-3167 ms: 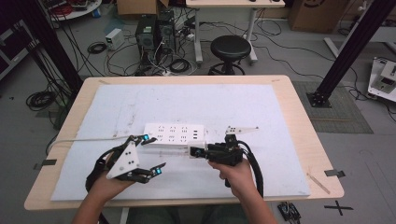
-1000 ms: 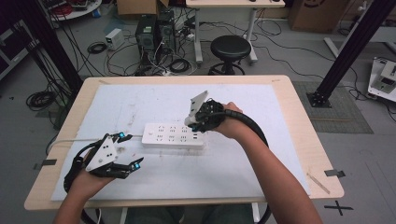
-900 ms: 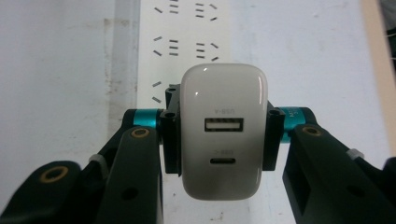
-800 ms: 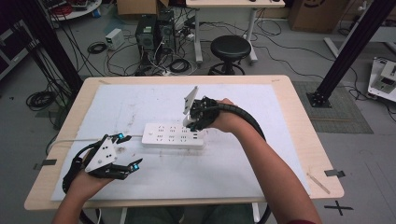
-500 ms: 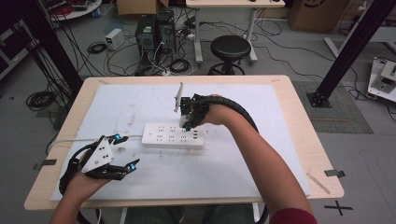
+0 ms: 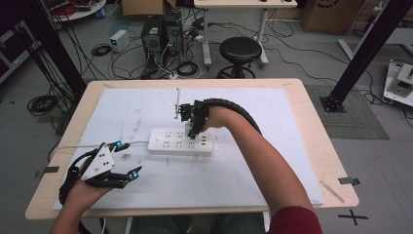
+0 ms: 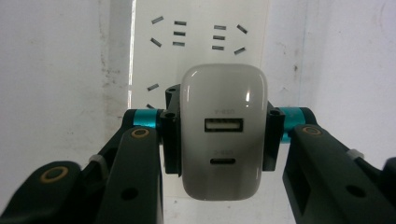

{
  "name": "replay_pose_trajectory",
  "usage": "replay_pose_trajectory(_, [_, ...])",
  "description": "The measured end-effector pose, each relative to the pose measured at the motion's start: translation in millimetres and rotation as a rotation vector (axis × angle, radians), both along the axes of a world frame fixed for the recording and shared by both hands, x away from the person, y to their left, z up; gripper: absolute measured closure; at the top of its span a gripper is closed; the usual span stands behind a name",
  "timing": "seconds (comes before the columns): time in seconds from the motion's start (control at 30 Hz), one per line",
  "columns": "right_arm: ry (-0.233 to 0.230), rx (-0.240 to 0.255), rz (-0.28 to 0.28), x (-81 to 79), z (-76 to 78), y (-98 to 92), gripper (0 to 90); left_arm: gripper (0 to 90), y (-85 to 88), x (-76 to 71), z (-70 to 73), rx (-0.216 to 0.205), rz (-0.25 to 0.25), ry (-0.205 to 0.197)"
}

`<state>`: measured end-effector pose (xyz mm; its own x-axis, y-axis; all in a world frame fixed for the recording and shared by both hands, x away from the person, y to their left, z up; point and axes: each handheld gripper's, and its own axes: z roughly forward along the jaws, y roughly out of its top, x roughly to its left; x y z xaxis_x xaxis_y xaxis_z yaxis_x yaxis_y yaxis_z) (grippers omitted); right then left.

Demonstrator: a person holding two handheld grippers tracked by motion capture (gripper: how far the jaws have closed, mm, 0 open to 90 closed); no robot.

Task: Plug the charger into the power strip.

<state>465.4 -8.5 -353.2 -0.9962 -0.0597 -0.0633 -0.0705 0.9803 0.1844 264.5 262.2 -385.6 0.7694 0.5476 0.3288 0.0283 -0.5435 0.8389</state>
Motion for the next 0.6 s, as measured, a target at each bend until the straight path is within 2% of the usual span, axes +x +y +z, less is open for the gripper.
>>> replay_pose_trajectory(0.1, [0.006, -0.005, -0.005, 1.4, -1.3, 0.0, 62.9, 21.7, -0.6, 0.3, -0.8, -0.012, 0.001, 0.001])
replay_pose_trajectory(0.13, [0.013, -0.007, -0.004, 2.9, -2.7, 0.2, 62.9, 21.7, -0.1, 1.3, -0.7, 0.002, -0.003, 0.001])
replay_pose_trajectory(0.3, [0.016, -0.023, -0.016, 4.2, -7.1, 1.8, 62.9, 21.7, -0.6, 3.0, -1.9, 0.004, -0.003, 0.001])
replay_pose_trajectory(0.37, [0.026, -0.023, -0.025, 5.0, -8.3, 3.7, 62.9, 21.7, -1.3, 3.0, -3.1, -0.010, -0.001, 0.003])
replay_pose_trajectory(0.43, [0.031, -0.024, -0.033, 6.2, -9.0, 4.5, 63.0, 21.7, -1.0, 3.3, -3.3, -0.001, -0.003, 0.003])
replay_pose_trajectory(0.47, [0.037, -0.022, -0.036, 6.6, -9.3, 4.5, 63.0, 21.7, -2.2, 3.4, -5.0, -0.015, 0.000, 0.010])
replay_pose_trajectory(0.53, [0.035, -0.027, -0.040, 6.0, -9.9, 5.3, 63.1, 21.7, -2.7, 4.0, -5.5, -0.004, -0.004, 0.008])
replay_pose_trajectory(0.6, [0.031, -0.037, -0.038, 5.2, -11.7, 6.2, 63.1, 21.7, -3.6, 4.2, -6.0, -0.010, -0.004, 0.009])
